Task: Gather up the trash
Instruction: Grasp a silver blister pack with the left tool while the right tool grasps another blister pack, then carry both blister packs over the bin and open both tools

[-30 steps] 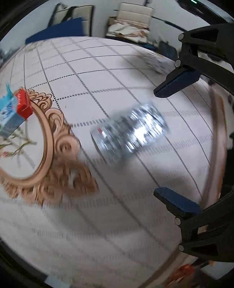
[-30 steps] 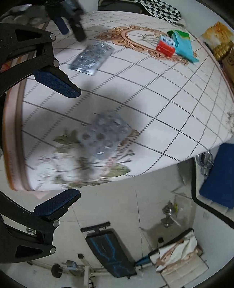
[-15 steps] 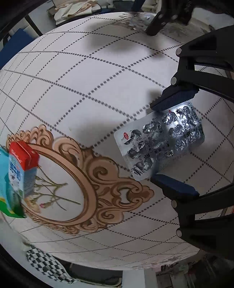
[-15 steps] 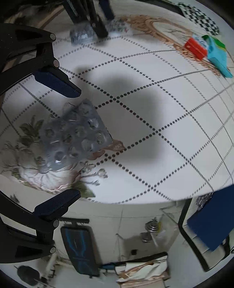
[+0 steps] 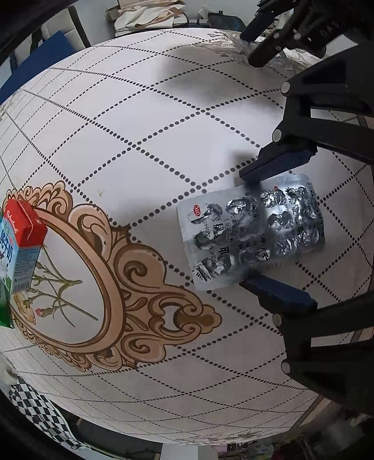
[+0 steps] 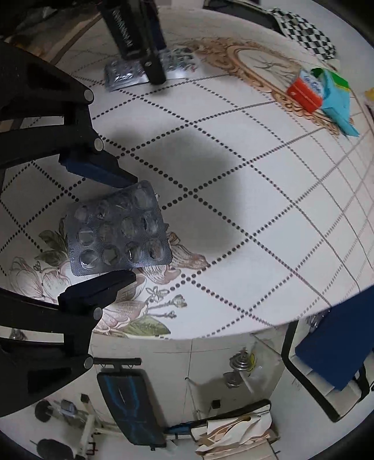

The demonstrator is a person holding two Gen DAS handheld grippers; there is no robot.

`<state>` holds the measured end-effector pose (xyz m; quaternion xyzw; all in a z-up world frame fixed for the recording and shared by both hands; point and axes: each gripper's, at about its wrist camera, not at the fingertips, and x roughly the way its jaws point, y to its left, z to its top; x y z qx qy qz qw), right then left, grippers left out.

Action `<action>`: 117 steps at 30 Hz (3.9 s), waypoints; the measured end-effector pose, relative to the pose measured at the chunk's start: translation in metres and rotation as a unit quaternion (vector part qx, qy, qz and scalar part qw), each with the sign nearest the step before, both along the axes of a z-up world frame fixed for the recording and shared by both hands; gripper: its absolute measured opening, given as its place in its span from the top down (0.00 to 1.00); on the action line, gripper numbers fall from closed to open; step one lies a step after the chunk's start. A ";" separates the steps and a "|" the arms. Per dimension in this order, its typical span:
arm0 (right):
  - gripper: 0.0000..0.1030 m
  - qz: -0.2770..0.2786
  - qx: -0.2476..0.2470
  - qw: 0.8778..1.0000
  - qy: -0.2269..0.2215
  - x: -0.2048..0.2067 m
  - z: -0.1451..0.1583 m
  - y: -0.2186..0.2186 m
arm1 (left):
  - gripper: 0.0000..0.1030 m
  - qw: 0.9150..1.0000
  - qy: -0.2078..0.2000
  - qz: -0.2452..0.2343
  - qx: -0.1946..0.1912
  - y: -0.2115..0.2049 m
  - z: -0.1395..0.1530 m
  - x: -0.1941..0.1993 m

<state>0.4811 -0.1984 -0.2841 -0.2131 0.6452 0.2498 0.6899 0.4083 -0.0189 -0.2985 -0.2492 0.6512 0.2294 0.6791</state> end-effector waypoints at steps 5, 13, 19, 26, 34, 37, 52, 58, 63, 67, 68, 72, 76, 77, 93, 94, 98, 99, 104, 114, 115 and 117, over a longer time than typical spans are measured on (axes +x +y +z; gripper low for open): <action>0.41 -0.021 0.023 0.999 0.006 0.003 0.015 -0.006 | 0.59 1.000 -0.022 -0.004 -0.005 0.015 0.018 0.006; 0.41 -0.041 0.034 0.999 -0.005 -0.006 0.026 -0.006 | 0.46 0.997 -0.035 0.033 -0.063 0.027 -0.003 -0.017; 0.41 -0.063 0.030 0.998 0.005 -0.006 0.020 -0.010 | 0.32 0.999 -0.006 0.013 -0.036 0.009 -0.010 0.005; 0.41 -0.074 0.030 0.997 0.009 -0.005 0.016 -0.017 | 0.38 0.998 0.048 0.024 -0.021 -0.011 -0.016 0.023; 0.41 -0.074 0.020 0.997 0.022 -0.002 0.002 -0.019 | 0.34 0.997 0.061 0.037 -0.017 -0.007 -0.022 0.030; 0.41 -0.073 0.017 0.997 0.029 -0.001 -0.003 -0.021 | 0.31 0.998 0.052 0.034 -0.027 -0.007 -0.023 0.024; 0.41 -0.058 0.030 0.997 0.029 -0.003 -0.003 -0.014 | 0.40 0.999 0.008 0.036 -0.029 0.015 -0.018 -0.012; 0.42 -0.050 0.047 0.997 0.027 -0.012 0.010 -0.010 | 0.40 0.999 -0.025 0.019 -0.014 0.025 0.031 -0.040; 0.42 -0.046 0.064 0.997 0.021 -0.037 0.028 -0.006 | 0.40 0.998 -0.058 -0.007 0.007 0.018 0.067 -0.069; 0.42 -0.051 0.083 0.995 0.012 -0.071 0.046 -0.005 | 0.40 0.997 -0.082 -0.013 0.006 0.018 0.086 -0.097; 0.42 -0.051 0.085 0.995 0.009 -0.081 0.050 -0.005 | 0.40 0.996 -0.088 -0.014 0.003 0.017 0.090 -0.106; 0.42 -0.056 0.098 0.994 0.001 -0.130 0.063 -0.010 | 0.40 0.994 -0.112 -0.015 -0.011 0.017 0.090 -0.146; 0.42 -0.077 0.111 0.991 -0.009 -0.196 0.069 -0.027 | 0.40 0.990 -0.135 -0.022 -0.031 0.010 0.083 -0.201; 0.42 -0.085 0.113 0.990 -0.008 -0.214 0.069 -0.033 | 0.40 0.989 -0.140 -0.025 -0.037 0.007 0.082 -0.220; 0.42 -0.192 0.076 0.965 0.161 -0.405 -0.121 -0.135 | 0.40 0.991 -0.051 -0.009 -0.126 -0.041 -0.099 -0.384; 0.42 -0.196 0.074 0.964 0.164 -0.404 -0.145 -0.135 | 0.40 0.991 -0.045 -0.004 -0.126 -0.041 -0.123 -0.384; 0.42 -0.208 0.081 0.959 0.176 -0.389 -0.242 -0.126 | 0.40 0.992 -0.030 0.012 -0.123 -0.032 -0.225 -0.378; 0.42 -0.206 0.087 0.958 0.182 -0.383 -0.266 -0.121 | 0.40 0.991 -0.030 0.014 -0.130 -0.029 -0.246 -0.374; 0.42 -0.197 0.086 0.957 0.195 -0.369 -0.360 -0.094 | 0.39 0.988 -0.012 0.027 -0.152 -0.016 -0.336 -0.360; 0.35 -0.181 0.115 0.950 0.228 -0.363 -0.427 -0.056 | 0.03 0.991 -0.012 0.032 -0.130 -0.006 -0.349 -0.360; 0.17 -0.182 0.118 0.949 0.230 -0.363 -0.427 -0.057 | 0.03 0.992 -0.014 0.032 -0.125 -0.005 -0.348 -0.364; 0.02 -0.181 0.120 0.949 0.230 -0.366 -0.427 -0.058 | 0.03 0.993 -0.021 0.033 -0.109 0.000 -0.342 -0.373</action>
